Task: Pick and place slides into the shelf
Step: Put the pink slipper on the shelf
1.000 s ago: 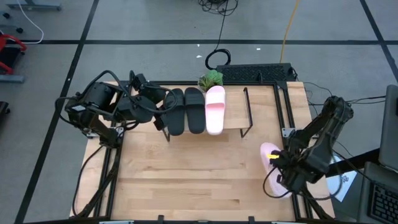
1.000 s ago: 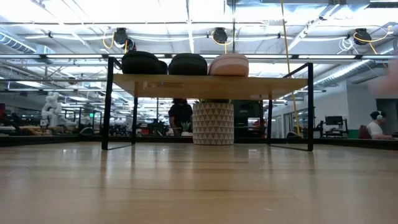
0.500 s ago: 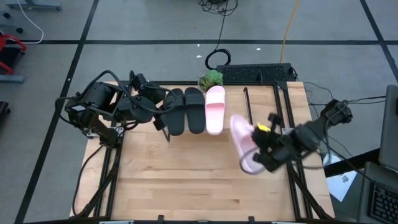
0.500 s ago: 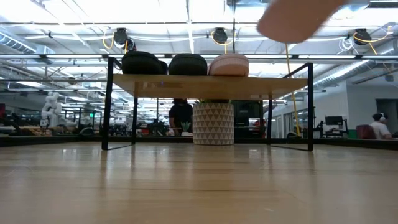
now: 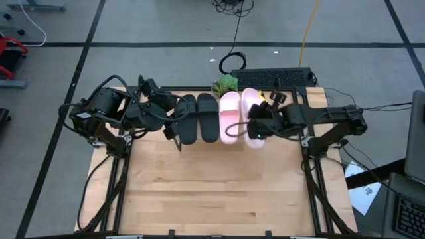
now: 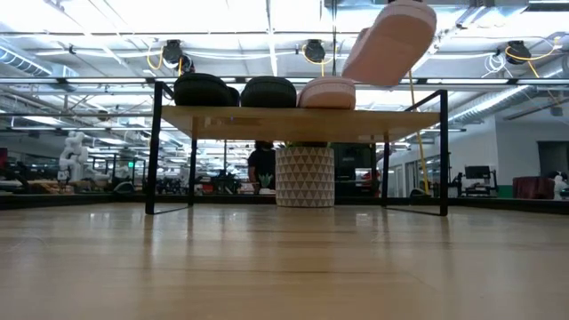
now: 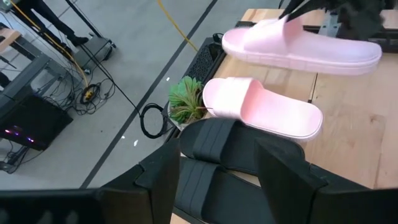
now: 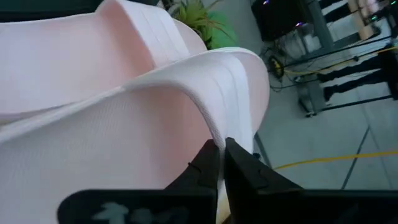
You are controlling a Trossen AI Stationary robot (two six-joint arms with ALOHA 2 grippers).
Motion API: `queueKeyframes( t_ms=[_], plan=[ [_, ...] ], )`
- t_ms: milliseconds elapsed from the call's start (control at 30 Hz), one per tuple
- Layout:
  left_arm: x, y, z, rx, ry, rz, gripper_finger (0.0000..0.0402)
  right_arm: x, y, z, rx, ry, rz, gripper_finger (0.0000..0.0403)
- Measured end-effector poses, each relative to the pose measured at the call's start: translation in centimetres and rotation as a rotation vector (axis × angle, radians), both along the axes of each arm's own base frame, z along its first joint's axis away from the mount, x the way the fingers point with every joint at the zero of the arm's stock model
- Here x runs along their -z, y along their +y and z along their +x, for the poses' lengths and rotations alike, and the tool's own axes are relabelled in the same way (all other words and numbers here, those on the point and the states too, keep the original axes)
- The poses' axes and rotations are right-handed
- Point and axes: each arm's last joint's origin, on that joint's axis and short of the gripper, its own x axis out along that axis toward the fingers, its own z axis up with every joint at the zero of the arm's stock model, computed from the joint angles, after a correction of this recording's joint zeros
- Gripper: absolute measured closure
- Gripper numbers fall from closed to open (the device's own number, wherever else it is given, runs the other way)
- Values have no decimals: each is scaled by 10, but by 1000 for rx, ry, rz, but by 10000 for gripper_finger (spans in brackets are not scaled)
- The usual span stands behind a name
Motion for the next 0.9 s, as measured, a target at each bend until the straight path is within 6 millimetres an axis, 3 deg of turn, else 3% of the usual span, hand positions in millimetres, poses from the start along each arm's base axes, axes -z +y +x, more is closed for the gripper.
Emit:
queueKeyframes(
  t_ms=[167,367,500,900],
  plan=[
    [0,0,0,5,6,7,197,6,-18,12,4,43,6,403],
    [0,0,0,8,9,10,197,6,-30,13,29,52,10,403],
    [0,0,0,10,10,12,197,7,-34,14,35,51,28,403],
    [0,0,0,13,14,16,197,36,-35,19,17,112,50,403]
  ],
)
